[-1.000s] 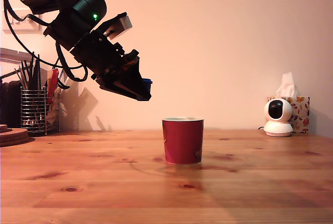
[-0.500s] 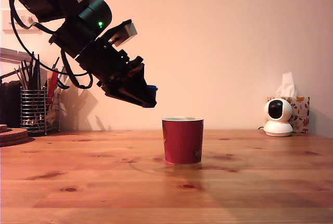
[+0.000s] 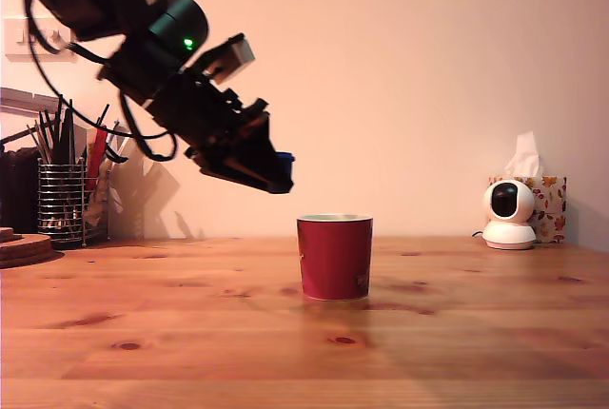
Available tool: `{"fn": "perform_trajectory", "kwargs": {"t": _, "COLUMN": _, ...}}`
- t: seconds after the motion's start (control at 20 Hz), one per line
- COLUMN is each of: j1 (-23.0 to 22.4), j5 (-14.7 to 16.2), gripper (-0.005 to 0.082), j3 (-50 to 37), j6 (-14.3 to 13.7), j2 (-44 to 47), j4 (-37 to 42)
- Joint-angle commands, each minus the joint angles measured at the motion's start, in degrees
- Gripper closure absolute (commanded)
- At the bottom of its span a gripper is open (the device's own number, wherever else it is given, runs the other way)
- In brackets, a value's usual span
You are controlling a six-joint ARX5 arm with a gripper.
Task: Pick up the coffee capsules on the table and drop them inside the coffee cup
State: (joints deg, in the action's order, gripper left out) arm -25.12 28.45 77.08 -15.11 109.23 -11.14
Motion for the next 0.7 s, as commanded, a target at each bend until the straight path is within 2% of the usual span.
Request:
{"fn": "perform_trajectory", "kwargs": {"t": 0.0, "j1": -0.72, "j5": 0.28, "gripper": 0.0591, "j3": 1.42, "j6": 0.37, "j2": 2.01, "j4": 0.63}}
{"fn": "perform_trajectory", "kwargs": {"t": 0.35, "j1": -0.79, "j5": 0.35, "gripper": 0.0591, "j3": 3.67, "j6": 0.59, "j2": 4.11, "j4": -0.11}}
{"fn": "perform_trajectory", "kwargs": {"t": 0.45, "j1": -1.09, "j5": 1.92, "gripper": 0.0591, "j3": 4.04, "j6": 0.96, "j2": 4.9, "j4": -0.7}}
{"fn": "perform_trajectory", "kwargs": {"t": 0.65, "j1": -2.51, "j5": 2.25, "gripper": 0.0591, "j3": 4.83, "j6": 1.31, "j2": 5.99, "j4": -0.66}}
